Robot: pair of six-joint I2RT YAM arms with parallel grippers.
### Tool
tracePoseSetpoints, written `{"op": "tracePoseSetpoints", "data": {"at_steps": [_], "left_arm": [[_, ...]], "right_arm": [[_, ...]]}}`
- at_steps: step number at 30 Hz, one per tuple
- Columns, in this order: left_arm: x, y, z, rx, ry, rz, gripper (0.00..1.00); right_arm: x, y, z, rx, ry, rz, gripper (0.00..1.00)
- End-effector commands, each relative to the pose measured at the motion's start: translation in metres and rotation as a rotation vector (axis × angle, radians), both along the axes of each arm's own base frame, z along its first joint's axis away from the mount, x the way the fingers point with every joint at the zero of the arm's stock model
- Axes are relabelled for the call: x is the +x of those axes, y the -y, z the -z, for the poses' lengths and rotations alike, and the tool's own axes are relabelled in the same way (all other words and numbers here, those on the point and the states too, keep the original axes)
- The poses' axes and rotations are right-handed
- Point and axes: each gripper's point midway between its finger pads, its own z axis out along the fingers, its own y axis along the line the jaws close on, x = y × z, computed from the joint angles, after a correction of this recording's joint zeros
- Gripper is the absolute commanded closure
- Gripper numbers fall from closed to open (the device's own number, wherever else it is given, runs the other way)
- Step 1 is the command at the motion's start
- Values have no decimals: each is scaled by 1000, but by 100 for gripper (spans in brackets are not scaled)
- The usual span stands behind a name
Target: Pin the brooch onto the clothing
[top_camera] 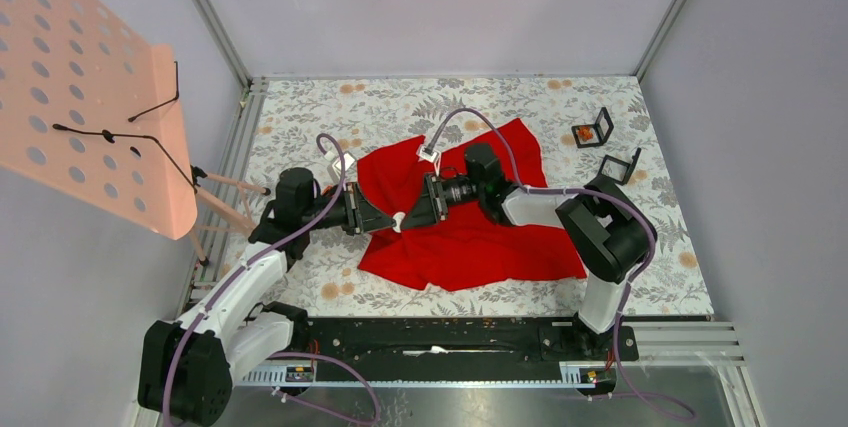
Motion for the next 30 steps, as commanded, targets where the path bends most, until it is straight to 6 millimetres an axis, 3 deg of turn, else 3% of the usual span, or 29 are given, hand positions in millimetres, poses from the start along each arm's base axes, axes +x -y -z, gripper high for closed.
{"op": "tracePoseSetpoints", "data": {"at_steps": [1, 13, 30], "left_arm": [[-9, 9, -35, -87, 129, 117, 100], [-17, 11, -40, -105, 141, 180, 100], [-21, 10, -43, -109, 153, 185, 100]], "right_arm": [[-2, -10, -12, 38, 29, -43, 63], [-9, -18, -7, 3, -31, -105, 68], [13, -22, 18, -128, -81, 20, 71]]}}
